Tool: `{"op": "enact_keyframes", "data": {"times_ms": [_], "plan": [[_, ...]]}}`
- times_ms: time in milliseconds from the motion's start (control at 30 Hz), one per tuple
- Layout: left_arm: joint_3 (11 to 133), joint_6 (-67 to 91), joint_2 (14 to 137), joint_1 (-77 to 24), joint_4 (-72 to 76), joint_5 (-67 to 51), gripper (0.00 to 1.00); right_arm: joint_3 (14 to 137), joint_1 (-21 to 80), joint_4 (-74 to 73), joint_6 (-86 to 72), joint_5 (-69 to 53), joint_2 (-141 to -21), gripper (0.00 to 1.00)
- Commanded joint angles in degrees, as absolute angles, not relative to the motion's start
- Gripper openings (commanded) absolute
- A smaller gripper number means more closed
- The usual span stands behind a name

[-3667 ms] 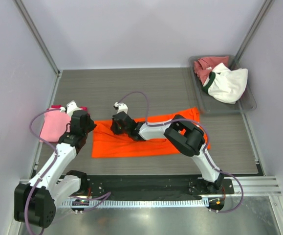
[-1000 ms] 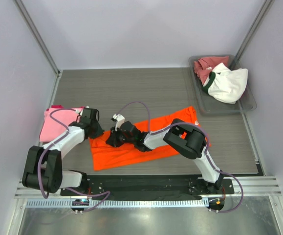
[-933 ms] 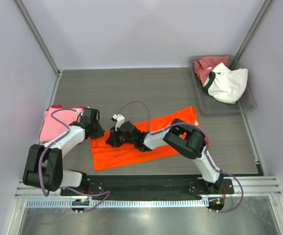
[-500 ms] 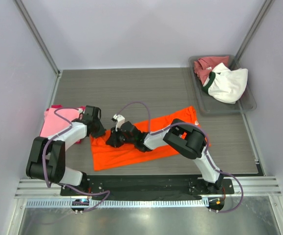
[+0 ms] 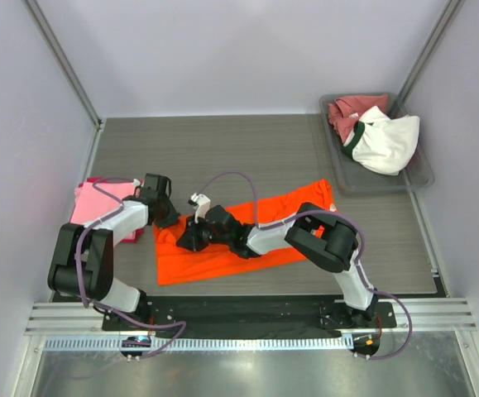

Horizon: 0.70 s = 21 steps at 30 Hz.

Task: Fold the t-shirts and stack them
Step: Fold the tshirt

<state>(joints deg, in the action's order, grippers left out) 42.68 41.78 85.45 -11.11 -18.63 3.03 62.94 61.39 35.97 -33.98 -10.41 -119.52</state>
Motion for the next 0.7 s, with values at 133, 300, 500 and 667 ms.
{"op": "enact_keyframes", "data": {"times_ms": [133, 300, 500, 667], "plan": [[44.21, 41.57, 87.28, -10.55, -18.37, 2.64, 0.12, 64.07, 59.50, 37.88, -35.15, -7.47, -118.64, 0.33], [44.12, 41.48, 87.10, -10.55, -18.37, 2.81, 0.12, 67.23, 58.01, 37.62, -35.68, -8.96, -122.51, 0.39], [44.47, 41.48, 87.28, -10.46, -18.28, 2.81, 0.12, 70.66, 57.92, 38.40, -35.59, -13.52, -126.12, 0.43], [45.35, 41.57, 87.71, -10.55, -18.46, 2.02, 0.12, 69.43, 58.36, 42.80, -35.95, -17.40, -126.30, 0.45]]}}
